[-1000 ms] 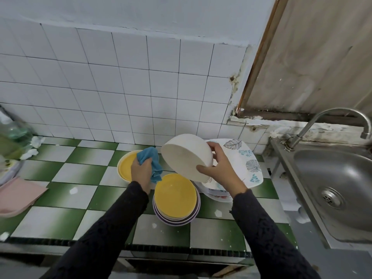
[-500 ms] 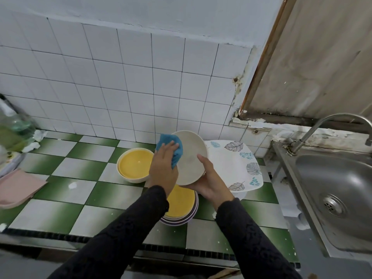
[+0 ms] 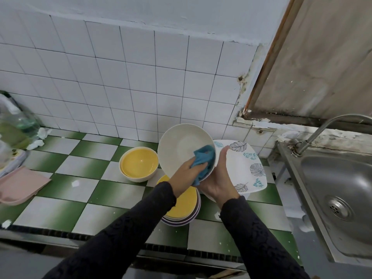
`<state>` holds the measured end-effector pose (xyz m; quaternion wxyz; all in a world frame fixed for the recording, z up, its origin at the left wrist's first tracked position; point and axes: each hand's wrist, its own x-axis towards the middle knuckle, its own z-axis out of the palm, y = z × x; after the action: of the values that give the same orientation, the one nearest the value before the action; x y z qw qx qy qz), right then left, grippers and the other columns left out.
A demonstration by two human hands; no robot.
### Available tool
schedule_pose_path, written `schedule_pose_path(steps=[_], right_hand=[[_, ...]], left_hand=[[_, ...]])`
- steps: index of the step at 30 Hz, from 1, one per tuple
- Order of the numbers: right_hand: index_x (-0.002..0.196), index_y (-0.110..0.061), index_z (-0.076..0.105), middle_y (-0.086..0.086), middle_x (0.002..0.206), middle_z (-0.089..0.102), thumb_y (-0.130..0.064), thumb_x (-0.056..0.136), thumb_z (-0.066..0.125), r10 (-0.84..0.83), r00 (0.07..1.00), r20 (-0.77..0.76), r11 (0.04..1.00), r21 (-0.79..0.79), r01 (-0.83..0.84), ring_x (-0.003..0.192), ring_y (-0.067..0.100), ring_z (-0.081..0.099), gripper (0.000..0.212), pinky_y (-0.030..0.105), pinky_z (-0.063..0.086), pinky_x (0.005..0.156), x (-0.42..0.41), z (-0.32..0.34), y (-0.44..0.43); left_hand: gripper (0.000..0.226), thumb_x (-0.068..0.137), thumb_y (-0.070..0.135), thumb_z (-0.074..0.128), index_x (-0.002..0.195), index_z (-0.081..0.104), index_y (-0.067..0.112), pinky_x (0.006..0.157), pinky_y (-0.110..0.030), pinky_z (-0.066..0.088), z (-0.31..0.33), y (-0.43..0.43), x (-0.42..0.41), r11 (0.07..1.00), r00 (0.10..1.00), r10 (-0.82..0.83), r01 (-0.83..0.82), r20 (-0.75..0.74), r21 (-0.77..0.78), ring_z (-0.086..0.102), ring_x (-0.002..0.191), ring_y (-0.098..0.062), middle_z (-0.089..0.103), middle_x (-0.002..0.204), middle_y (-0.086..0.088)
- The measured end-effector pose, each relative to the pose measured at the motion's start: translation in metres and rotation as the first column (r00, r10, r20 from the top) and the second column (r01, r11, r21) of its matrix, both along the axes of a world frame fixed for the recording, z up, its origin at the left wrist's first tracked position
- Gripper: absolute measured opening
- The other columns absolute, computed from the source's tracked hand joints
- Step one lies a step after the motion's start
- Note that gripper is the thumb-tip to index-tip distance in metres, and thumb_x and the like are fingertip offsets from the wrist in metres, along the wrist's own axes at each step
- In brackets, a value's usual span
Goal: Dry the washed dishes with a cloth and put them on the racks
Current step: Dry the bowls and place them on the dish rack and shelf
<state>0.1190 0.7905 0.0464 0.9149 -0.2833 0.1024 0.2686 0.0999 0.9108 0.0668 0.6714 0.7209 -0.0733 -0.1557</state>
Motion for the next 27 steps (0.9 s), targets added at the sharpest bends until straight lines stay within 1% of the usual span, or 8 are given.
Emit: schedule_pose_path(steps=[4,9,12,18,21,23,25,27], right_hand=[[0.134,-0.008,0.063,0.017,0.115,0.068,-0.050,0.037,0.102,-0.122,0.986,-0.112,0.992,-0.007,0.122,0.109,0.032,0.063,0.113,0.054,0.046,0.107,0.003,-0.009,-0.001],[0.146,-0.012,0.050,0.022,0.148,0.051,-0.074,0.082,0.059,0.020,0.993,-0.120,0.988,0.154,-0.002,0.139,0.042,0.043,0.089,0.061,0.034,0.114,0.002,-0.010,0.002],[0.139,-0.009,0.055,0.025,0.137,0.059,-0.071,0.083,0.054,0.021,0.997,-0.075,0.991,0.135,-0.011,0.127,0.044,0.055,0.084,0.062,0.044,0.104,-0.003,-0.002,0.013],[0.141,-0.016,0.051,0.023,0.135,0.062,-0.062,0.078,0.069,-0.016,0.992,-0.123,0.995,0.100,0.029,0.128,0.045,0.054,0.080,0.065,0.045,0.102,-0.014,-0.007,0.049],[0.142,-0.020,0.050,0.024,0.136,0.061,-0.060,0.073,0.080,-0.069,0.990,-0.126,0.992,0.096,0.081,0.128,0.047,0.054,0.085,0.068,0.045,0.099,-0.008,-0.013,0.049],[0.143,-0.021,0.051,0.023,0.138,0.059,-0.065,0.071,0.077,-0.096,0.991,-0.094,0.990,0.095,0.105,0.128,0.046,0.054,0.089,0.067,0.048,0.095,-0.005,-0.013,0.045],[0.144,-0.022,0.050,0.023,0.140,0.058,-0.072,0.066,0.076,-0.105,0.992,-0.064,0.992,0.063,0.110,0.128,0.046,0.054,0.096,0.065,0.049,0.095,-0.001,-0.016,0.040],[0.147,-0.025,0.047,0.023,0.145,0.054,-0.071,0.063,0.082,-0.108,0.993,-0.044,0.991,0.070,0.111,0.132,0.046,0.052,0.102,0.067,0.045,0.100,0.004,-0.018,0.036]], left_hand=[[0.044,0.101,0.048,0.043,0.140,0.046,0.027,0.103,-0.037,0.046,-0.005,0.008,-0.002,0.833,0.969,-0.233,0.153,0.086,0.531,0.058,0.112,-0.021,0.061,0.125,-0.002],[0.059,0.103,0.046,0.032,0.156,0.020,0.022,0.121,-0.041,0.022,0.003,0.032,0.010,0.306,0.862,-0.487,0.017,0.141,0.952,0.029,0.145,-0.022,0.028,0.161,0.001],[0.066,0.104,0.042,0.027,0.157,0.001,0.014,0.124,-0.037,0.002,-0.004,0.039,0.020,0.159,0.891,-0.429,-0.085,0.146,0.984,0.003,0.152,-0.022,0.000,0.166,-0.003],[0.070,0.102,0.055,0.032,0.154,-0.012,0.038,0.116,-0.028,-0.009,-0.012,0.024,0.036,0.765,0.990,-0.104,0.020,0.093,0.644,-0.011,0.151,-0.015,-0.009,0.162,0.013],[0.065,0.095,0.060,0.050,0.144,0.040,0.019,0.120,-0.029,0.008,0.007,0.008,0.008,0.981,0.997,-0.036,0.047,-0.061,0.190,0.029,0.143,-0.017,0.015,0.162,-0.002],[0.048,0.087,0.051,0.068,0.124,0.053,0.023,0.120,-0.043,0.021,-0.001,0.015,0.003,0.992,0.993,-0.049,0.036,-0.105,-0.122,0.053,0.114,-0.011,0.049,0.143,-0.009],[0.031,0.101,0.039,0.049,0.132,0.046,0.033,0.114,-0.036,0.030,0.025,0.038,0.017,0.947,0.948,-0.288,0.303,-0.135,0.108,0.053,0.110,-0.005,0.057,0.125,0.010],[0.039,0.104,0.046,0.033,0.139,0.042,0.032,0.106,-0.031,0.037,0.031,0.059,0.024,0.696,0.888,-0.431,0.440,-0.159,0.567,0.054,0.109,-0.010,0.058,0.127,0.005]])
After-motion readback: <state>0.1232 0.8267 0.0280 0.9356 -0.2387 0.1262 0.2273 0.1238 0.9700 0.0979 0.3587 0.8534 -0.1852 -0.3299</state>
